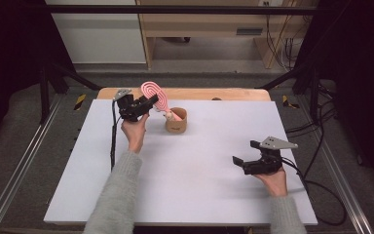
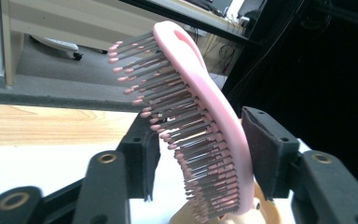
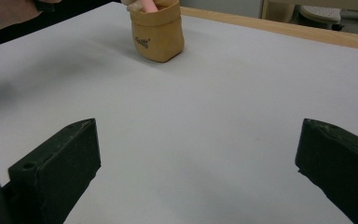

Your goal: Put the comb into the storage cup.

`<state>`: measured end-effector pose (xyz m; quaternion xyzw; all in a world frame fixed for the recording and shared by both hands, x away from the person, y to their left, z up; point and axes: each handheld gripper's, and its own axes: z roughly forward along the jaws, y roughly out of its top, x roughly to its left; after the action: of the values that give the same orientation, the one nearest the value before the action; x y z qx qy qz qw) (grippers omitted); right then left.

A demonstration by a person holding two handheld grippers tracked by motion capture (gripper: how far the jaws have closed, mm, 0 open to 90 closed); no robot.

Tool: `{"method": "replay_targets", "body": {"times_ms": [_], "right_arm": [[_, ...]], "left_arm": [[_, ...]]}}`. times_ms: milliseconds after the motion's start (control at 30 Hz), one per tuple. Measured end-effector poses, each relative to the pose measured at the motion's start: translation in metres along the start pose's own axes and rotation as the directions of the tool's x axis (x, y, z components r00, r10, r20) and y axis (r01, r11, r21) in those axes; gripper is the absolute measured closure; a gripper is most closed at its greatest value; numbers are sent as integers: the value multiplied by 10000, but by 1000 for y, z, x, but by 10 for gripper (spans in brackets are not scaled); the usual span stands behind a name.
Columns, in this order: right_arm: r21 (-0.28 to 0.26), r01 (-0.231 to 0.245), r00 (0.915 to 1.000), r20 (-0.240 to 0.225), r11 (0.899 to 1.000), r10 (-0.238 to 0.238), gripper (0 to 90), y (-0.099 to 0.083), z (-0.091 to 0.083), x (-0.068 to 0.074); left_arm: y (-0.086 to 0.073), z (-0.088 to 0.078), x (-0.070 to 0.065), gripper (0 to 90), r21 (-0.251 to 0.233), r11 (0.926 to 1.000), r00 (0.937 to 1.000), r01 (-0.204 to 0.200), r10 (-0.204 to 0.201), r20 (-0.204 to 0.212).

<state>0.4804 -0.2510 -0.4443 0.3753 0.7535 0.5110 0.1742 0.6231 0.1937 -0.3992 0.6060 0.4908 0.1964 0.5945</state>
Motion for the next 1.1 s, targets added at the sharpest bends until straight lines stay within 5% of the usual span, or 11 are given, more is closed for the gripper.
{"method": "replay_targets", "body": {"times_ms": [300,667,1100], "right_arm": [[-17,-14,10000,4,10000,14,4,0,0,0],[-44,-54,10000,1,10000,54,4,0,0,0],[-24,-37,10000,38,10000,37,3,0,0,0]], "left_arm": [[3,-10,-3,336,279,9985,9986,-471,464,246],[6,-25,-11,134,552,9921,9915,-1129,1089,708],[10,-52,-19,16,646,9821,9806,-1772,1706,966]]}}
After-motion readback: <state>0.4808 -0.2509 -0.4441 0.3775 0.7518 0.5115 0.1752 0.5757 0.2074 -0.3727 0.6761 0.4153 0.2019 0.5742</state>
